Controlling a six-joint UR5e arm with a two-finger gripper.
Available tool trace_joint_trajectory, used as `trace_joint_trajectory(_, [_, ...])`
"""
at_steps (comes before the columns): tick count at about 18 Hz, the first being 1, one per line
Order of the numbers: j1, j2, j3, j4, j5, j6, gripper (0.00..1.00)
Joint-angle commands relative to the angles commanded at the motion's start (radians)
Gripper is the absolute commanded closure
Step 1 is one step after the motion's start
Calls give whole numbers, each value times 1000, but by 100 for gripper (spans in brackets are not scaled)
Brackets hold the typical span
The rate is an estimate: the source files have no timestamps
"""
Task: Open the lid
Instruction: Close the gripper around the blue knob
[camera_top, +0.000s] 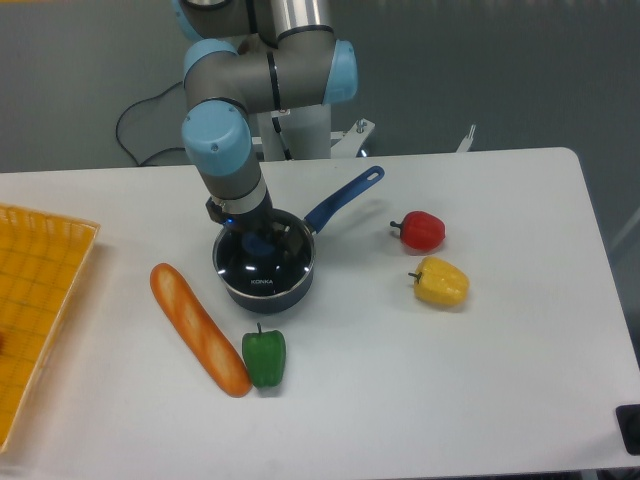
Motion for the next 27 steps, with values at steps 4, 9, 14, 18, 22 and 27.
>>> trace_joint_trajectory(4, [0,0,-2,0,-2,2,6])
trace_joint_trajectory(9, [0,2,-5,0,-3,3,11])
trace_joint_trajectory(14, [2,2,2,-2,-3,6,28])
trace_joint_trajectory(18, [2,3,5,-6,-5,8,37])
trace_joint_trajectory(22, [3,3,5,-6,-5,8,41])
trace_joint_trajectory(27, [5,8,9,-17,-6,11,45])
